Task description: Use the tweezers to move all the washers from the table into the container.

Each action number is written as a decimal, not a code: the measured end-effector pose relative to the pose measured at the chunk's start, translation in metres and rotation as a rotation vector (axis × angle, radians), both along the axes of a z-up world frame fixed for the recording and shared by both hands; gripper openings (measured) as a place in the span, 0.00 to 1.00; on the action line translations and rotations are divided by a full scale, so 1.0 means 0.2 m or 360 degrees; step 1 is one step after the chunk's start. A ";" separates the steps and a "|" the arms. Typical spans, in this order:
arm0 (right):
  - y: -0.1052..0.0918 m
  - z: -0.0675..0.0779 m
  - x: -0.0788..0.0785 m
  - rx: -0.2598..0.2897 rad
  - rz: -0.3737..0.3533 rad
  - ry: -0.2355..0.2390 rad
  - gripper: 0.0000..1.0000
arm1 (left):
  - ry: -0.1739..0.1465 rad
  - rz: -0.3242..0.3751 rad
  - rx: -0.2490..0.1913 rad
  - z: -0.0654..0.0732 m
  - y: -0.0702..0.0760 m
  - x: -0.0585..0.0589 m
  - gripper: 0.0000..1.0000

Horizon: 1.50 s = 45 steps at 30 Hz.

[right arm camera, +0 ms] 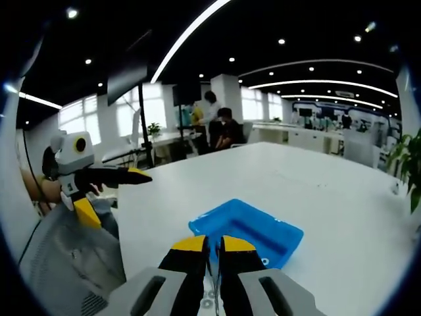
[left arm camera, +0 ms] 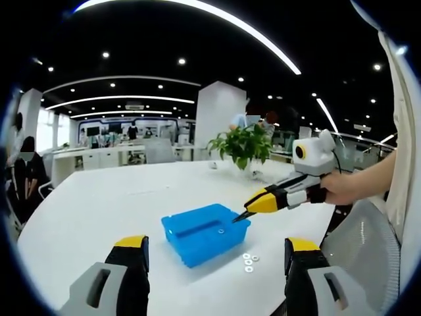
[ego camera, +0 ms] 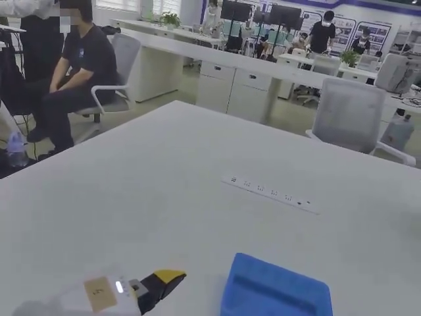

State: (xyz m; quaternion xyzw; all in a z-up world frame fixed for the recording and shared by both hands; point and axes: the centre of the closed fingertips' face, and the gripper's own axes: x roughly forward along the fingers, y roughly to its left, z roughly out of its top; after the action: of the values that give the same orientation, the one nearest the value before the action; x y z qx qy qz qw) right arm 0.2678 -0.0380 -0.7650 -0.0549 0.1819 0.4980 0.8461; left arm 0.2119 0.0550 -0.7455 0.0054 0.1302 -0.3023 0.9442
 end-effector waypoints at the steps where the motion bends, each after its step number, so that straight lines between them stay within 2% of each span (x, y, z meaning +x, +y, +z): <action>1: 0.00 0.00 0.00 0.0003 -0.0003 0.0007 0.04 | 0.0002 -0.0001 0.0000 0.00 0.00 0.00 0.86; 6: 0.00 -0.06 -0.04 -0.0009 -0.0004 0.0044 0.04 | 0.0003 0.0000 0.0004 0.00 0.00 0.00 0.86; 9: -0.02 -0.11 -0.06 -0.0015 -0.0012 0.0093 0.04 | 0.0005 0.0003 0.0000 0.00 0.00 0.00 0.85; 12: -0.04 -0.17 -0.07 -0.0022 -0.0033 0.0166 0.04 | 0.0015 -0.0002 0.0000 -0.01 0.00 0.00 0.85; 13: -0.04 -0.18 -0.08 -0.0019 -0.0040 0.0182 0.00 | 0.0017 -0.0006 0.0003 -0.01 -0.01 0.00 0.85; 14: -0.04 -0.18 -0.09 0.0023 -0.0052 0.0253 0.00 | 0.0018 -0.0011 0.0005 -0.01 -0.01 -0.01 0.85; 15: -0.04 -0.18 -0.09 0.0022 -0.0018 0.0240 0.00 | 0.0019 -0.0013 0.0007 -0.01 -0.01 -0.01 0.85; 17: -0.05 -0.20 -0.09 0.0026 -0.0035 0.0244 0.00 | 0.0023 -0.0020 0.0014 -0.02 -0.01 -0.01 0.85; 18: -0.05 -0.24 -0.11 -0.0003 -0.0012 0.0285 0.00 | 0.0025 -0.0020 0.0018 -0.02 -0.01 -0.01 0.85; 19: -0.06 -0.29 -0.14 -0.0054 0.0000 0.0366 0.00 | 0.0025 -0.0021 0.0022 -0.02 -0.01 -0.01 0.85; 20: -0.08 -0.34 -0.14 -0.0128 -0.0013 0.0348 0.00 | 0.0028 -0.0022 0.0023 -0.02 -0.01 -0.01 0.85; 21: -0.09 -0.35 -0.13 -0.0141 -0.0010 0.0302 0.00 | 0.0029 -0.0023 0.0022 -0.02 -0.01 -0.01 0.85; 23: -0.09 -0.36 -0.16 -0.0145 0.0007 0.0329 0.00 | 0.0031 -0.0018 0.0029 -0.02 -0.01 -0.01 0.85; 25: -0.10 -0.36 -0.18 -0.0170 0.0026 0.0313 0.00 | 0.0042 -0.0016 0.0039 -0.03 -0.01 -0.01 0.85; 27: -0.13 -0.38 -0.18 -0.0232 0.0041 0.0316 0.00 | 0.0050 -0.0020 0.0048 -0.04 -0.01 -0.01 0.84; 32: -0.16 -0.41 -0.21 -0.0315 0.0106 0.0312 0.00 | 0.0065 -0.0042 0.0074 -0.05 -0.02 -0.02 0.83; 35: -0.17 -0.43 -0.22 -0.0355 0.0135 0.0311 0.04 | 0.0076 -0.0045 0.0105 -0.07 -0.02 -0.02 0.82; 39: -0.16 -0.47 -0.23 -0.0428 0.0192 0.0311 0.07 | 0.0089 -0.0045 0.0116 -0.08 -0.02 -0.02 0.82; 41: -0.16 -0.49 -0.23 -0.0484 0.0234 0.0285 0.07 | 0.0095 -0.0043 0.0114 -0.08 -0.01 -0.02 0.82; 45: -0.13 -0.50 -0.23 -0.0515 0.0293 0.0267 0.07 | 0.0107 -0.0043 0.0096 -0.09 -0.01 -0.02 0.82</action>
State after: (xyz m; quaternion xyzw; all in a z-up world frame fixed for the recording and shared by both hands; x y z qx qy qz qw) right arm 0.2212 -0.0637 -0.8655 -0.1647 0.3237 0.5402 0.7591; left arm 0.2083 0.0528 -0.7625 0.0255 0.1709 -0.3111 0.9346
